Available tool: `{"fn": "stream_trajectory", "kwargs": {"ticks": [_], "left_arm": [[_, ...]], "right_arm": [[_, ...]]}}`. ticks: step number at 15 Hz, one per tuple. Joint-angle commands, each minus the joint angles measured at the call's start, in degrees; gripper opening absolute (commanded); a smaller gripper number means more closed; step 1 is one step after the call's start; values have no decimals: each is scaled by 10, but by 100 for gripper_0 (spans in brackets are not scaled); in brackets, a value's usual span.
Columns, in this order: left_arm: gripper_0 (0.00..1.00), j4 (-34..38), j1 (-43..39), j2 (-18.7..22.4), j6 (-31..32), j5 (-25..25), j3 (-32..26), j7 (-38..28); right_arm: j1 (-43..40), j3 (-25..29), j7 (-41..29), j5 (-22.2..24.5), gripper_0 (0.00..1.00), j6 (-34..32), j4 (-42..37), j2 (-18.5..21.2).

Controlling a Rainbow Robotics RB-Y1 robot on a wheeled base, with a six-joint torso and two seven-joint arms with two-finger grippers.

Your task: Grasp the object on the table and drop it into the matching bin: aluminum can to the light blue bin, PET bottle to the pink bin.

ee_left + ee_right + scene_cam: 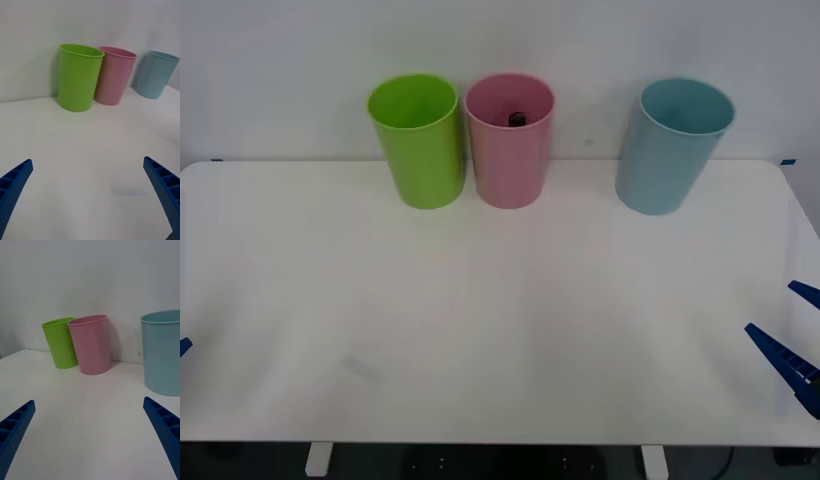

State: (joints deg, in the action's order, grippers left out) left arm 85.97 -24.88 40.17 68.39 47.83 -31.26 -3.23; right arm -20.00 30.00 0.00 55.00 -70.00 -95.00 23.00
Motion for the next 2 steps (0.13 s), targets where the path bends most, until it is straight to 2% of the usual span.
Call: {"fn": "stream_trajectory", "kwargs": {"ticks": [1,2], "left_arm": [[100,0,0,0,0,0,3,-1],[100,0,0,0,0,0,3,-1]], "right_arm": [[0,0,0,0,100,0,0,0],[0,0,0,0,100,0,0,0]]}}
